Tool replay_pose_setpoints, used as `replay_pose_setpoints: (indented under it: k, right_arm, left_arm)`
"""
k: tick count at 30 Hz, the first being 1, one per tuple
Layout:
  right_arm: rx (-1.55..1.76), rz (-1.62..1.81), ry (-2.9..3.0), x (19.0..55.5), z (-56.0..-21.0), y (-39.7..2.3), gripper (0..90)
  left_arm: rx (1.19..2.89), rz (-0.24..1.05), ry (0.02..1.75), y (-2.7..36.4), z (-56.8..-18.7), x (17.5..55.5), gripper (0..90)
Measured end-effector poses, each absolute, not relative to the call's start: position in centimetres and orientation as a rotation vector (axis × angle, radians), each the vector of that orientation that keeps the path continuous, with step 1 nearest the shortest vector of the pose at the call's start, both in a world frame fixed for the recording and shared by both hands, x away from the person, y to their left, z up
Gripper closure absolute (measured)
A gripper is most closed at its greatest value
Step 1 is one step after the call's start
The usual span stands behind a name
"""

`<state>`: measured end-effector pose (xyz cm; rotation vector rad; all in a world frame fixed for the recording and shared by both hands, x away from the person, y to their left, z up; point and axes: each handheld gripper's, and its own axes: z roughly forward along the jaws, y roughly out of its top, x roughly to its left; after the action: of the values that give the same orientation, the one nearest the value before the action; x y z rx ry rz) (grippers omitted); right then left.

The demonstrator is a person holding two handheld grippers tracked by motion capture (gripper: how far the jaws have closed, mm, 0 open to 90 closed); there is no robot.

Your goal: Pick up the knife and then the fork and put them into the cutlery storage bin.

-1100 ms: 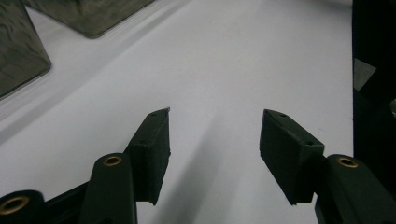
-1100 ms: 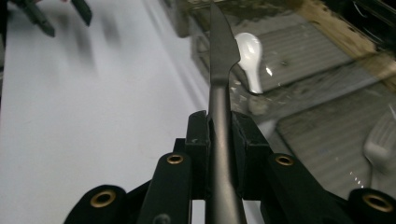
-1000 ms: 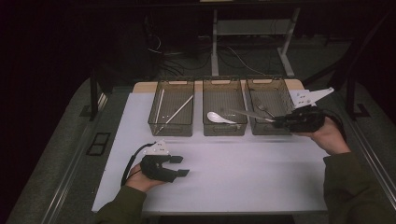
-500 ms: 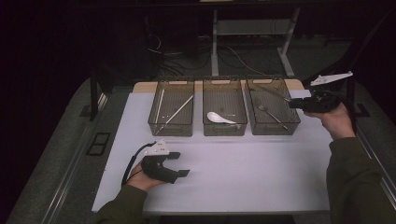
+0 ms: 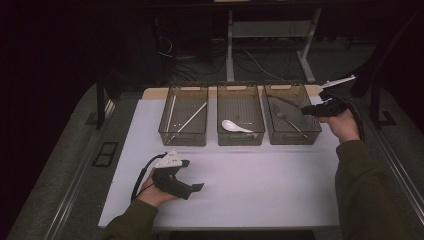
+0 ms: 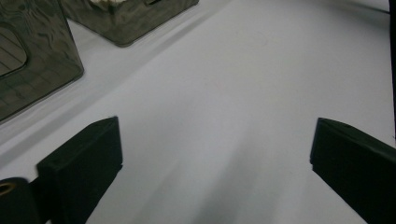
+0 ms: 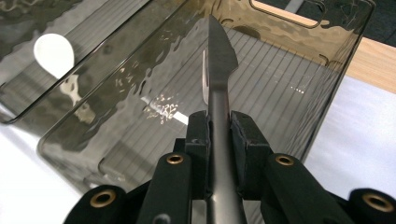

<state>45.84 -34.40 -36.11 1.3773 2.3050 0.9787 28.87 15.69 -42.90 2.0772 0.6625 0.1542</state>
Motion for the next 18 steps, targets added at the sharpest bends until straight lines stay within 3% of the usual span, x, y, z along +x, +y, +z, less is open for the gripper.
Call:
replay_pose_setpoints:
  k: [18]
  right_arm:
    - [1.428,0.850,2.331,47.7,-39.1,-32.2,77.3]
  left_arm:
    - [2.093,0.140,0.643,15.4,-43.1,28.9,0.0]
